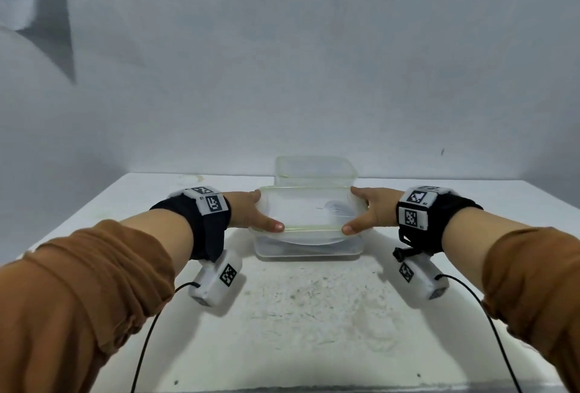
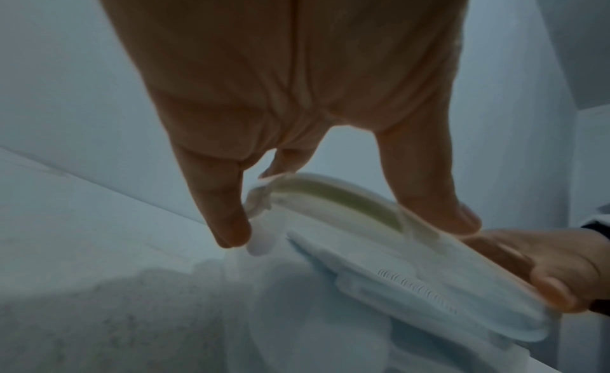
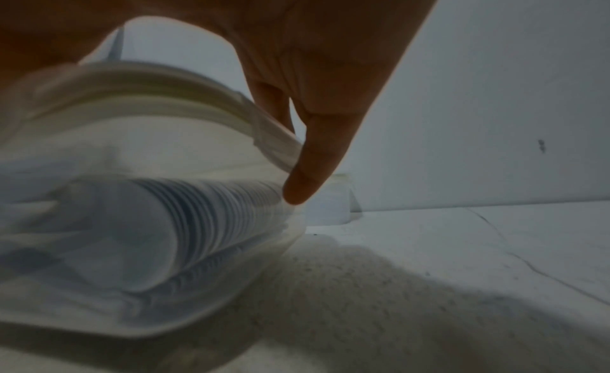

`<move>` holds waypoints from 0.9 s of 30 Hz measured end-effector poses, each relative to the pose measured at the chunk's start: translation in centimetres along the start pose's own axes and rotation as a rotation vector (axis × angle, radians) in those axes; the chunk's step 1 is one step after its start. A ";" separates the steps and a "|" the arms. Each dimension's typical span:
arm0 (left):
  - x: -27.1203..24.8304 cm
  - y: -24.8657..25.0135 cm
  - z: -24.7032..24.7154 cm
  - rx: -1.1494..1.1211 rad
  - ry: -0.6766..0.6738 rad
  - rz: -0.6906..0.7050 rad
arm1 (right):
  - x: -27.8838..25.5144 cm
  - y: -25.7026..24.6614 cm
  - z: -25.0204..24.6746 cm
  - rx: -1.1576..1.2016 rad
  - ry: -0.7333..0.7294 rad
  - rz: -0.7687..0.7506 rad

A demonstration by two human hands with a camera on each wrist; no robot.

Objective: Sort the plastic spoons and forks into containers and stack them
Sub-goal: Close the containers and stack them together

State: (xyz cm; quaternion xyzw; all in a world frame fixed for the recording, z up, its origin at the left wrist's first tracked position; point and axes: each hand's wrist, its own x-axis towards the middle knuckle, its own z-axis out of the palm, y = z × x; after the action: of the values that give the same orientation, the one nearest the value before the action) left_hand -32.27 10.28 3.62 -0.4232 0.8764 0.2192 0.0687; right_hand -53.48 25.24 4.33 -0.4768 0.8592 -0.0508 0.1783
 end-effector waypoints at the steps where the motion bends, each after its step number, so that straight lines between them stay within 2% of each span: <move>1: 0.3 0.6 0.3 -0.006 -0.003 -0.004 | 0.2 0.7 0.0 0.008 -0.010 -0.001; 11: 3.1 3.2 2.0 -0.005 -0.003 -0.035 | 2.6 4.6 0.3 0.147 -0.061 -0.026; 27: 5.8 4.2 1.0 0.066 0.008 -0.053 | 6.7 5.5 -0.3 0.139 -0.030 -0.126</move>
State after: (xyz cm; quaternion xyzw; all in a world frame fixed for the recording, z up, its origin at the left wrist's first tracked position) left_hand -39.21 8.87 2.36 -0.4446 0.8720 0.1866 0.0849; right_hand -61.21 22.60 1.47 -0.5171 0.8192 -0.1142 0.2202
